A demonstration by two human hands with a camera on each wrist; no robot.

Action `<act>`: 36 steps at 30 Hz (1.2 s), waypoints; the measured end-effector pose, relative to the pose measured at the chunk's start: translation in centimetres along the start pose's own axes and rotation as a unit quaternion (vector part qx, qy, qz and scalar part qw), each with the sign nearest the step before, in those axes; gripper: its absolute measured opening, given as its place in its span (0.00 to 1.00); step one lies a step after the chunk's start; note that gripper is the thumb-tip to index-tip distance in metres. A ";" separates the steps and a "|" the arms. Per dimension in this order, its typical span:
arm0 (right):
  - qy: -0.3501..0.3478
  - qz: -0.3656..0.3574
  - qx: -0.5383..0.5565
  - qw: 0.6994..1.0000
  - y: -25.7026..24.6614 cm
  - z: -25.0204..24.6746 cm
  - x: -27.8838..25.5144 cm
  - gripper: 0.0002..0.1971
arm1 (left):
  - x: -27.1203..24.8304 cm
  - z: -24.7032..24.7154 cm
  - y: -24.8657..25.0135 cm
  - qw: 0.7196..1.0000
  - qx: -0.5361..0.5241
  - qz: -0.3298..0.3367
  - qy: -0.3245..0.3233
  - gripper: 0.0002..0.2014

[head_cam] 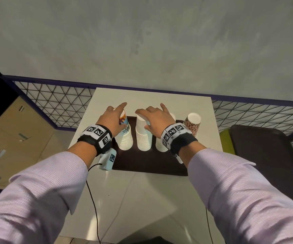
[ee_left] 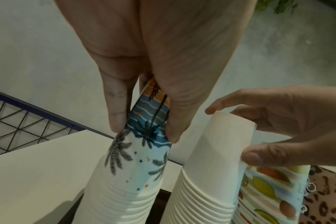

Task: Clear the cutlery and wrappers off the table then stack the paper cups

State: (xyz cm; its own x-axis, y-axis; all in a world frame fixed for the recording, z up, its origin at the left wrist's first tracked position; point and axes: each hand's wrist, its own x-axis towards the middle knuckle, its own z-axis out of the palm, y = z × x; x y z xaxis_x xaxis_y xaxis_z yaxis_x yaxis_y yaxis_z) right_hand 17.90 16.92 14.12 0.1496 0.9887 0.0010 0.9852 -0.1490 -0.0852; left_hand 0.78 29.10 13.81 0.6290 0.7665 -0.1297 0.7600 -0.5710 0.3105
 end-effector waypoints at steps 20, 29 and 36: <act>-0.022 0.021 0.063 0.998 -0.4 -0.2 0.3 0.34 | 0.2 0.3 -0.6 1.000 0.002 0.008 0.011 0.44; -0.038 0.026 0.055 0.997 -0.5 -1.0 0.0 0.46 | -0.1 -0.5 -0.5 1.000 -0.024 0.008 -0.009 0.48; 0.197 0.053 0.204 0.958 -0.1 -3.9 -7.5 0.33 | -3.1 -2.2 -1.5 0.988 -0.142 -0.003 0.057 0.57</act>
